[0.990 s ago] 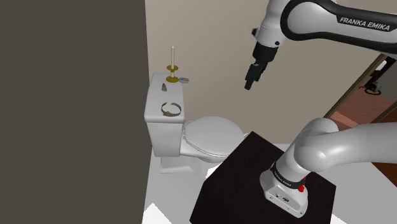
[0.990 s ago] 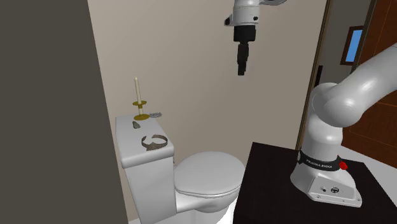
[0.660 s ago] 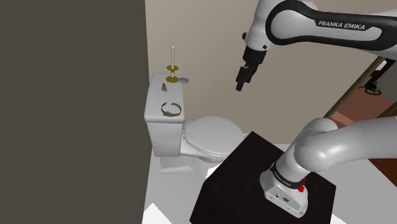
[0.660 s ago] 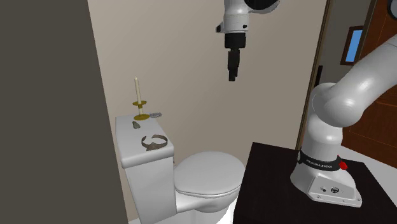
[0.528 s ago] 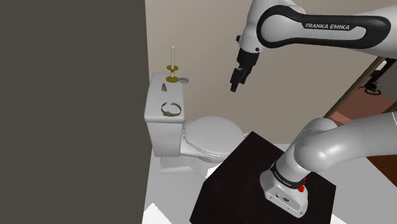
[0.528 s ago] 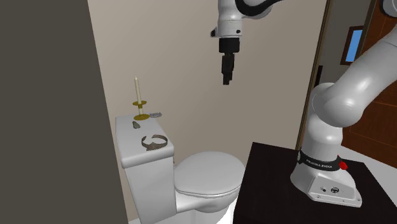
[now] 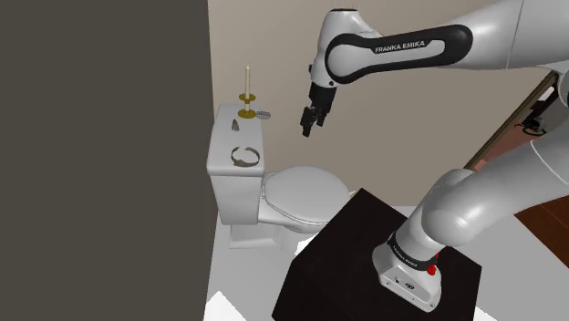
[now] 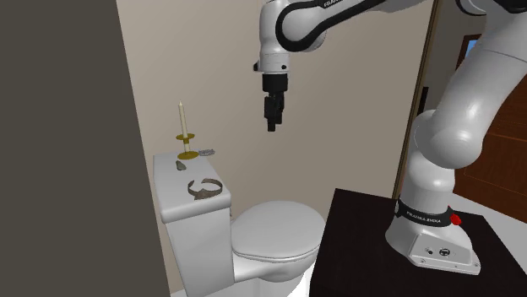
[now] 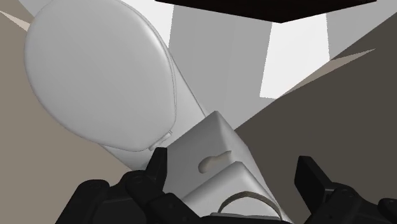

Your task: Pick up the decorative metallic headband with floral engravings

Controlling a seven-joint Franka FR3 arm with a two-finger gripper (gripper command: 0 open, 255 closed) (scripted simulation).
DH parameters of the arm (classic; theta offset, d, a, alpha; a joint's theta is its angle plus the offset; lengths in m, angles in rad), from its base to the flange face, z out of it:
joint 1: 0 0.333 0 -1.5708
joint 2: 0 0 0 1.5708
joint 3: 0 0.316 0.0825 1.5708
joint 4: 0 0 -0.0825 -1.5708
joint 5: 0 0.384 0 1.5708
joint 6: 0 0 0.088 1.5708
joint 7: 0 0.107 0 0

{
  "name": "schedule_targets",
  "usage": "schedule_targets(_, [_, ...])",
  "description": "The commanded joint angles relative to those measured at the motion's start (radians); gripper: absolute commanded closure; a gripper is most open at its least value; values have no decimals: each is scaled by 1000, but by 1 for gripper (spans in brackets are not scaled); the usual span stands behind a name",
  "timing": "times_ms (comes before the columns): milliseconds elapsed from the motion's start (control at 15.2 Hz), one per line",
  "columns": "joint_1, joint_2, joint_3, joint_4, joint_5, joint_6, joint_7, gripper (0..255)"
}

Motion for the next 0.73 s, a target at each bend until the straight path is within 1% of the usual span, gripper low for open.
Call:
schedule_targets(0, [3,87,4,33,4,53,3,0])
schedule_targets(330, [8,283,9,138,10,141,2,0])
schedule_targets(660, [12,479,13,275,14,198,2,0])
